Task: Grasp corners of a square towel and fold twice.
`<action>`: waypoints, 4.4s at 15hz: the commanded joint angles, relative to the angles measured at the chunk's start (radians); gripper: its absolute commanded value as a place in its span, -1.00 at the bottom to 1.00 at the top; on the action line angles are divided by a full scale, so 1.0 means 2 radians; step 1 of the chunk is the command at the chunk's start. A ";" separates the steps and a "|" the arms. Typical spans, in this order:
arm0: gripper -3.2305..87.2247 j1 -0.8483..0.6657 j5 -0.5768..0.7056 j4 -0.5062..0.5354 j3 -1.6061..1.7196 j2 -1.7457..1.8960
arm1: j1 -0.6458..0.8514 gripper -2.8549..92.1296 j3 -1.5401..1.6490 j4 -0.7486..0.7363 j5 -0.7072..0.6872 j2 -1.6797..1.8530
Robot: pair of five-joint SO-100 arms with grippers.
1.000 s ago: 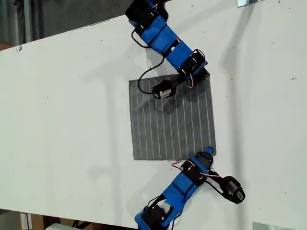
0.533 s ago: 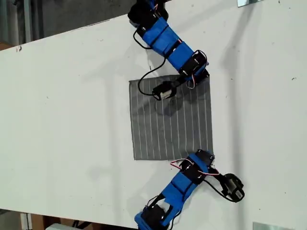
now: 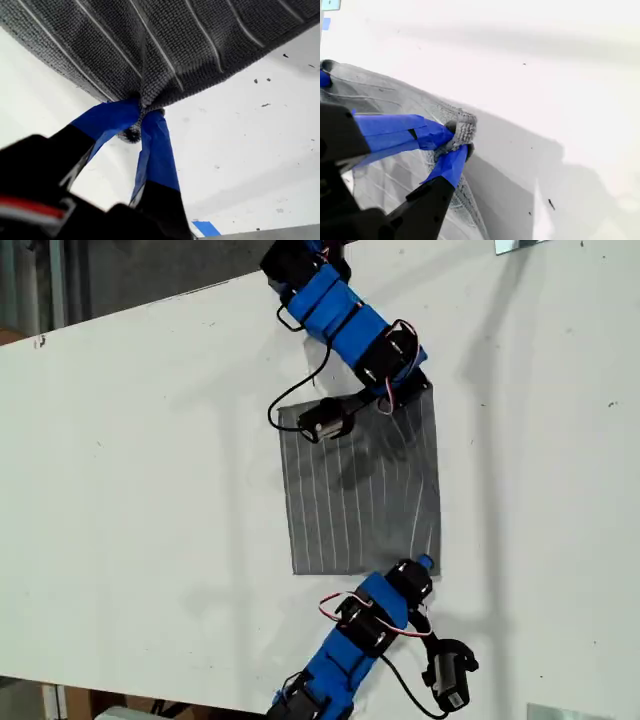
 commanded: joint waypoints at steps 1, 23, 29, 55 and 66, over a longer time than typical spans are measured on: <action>-0.93 -0.049 0.006 0.054 0.002 0.073 | 0.041 -0.94 -0.015 0.028 -0.018 0.065; -0.93 -0.527 0.231 -0.058 0.446 0.300 | 0.549 -0.94 0.320 -0.190 -0.345 0.253; -0.93 -0.429 0.174 -0.016 0.390 0.285 | 0.510 -0.94 0.382 -0.194 -0.334 0.289; -0.48 -0.484 0.136 -0.087 0.653 0.439 | 0.507 -0.10 0.566 -0.312 -0.334 0.268; -0.48 -0.567 0.155 -0.231 0.838 0.496 | 0.524 -0.94 0.716 -0.284 -0.263 0.367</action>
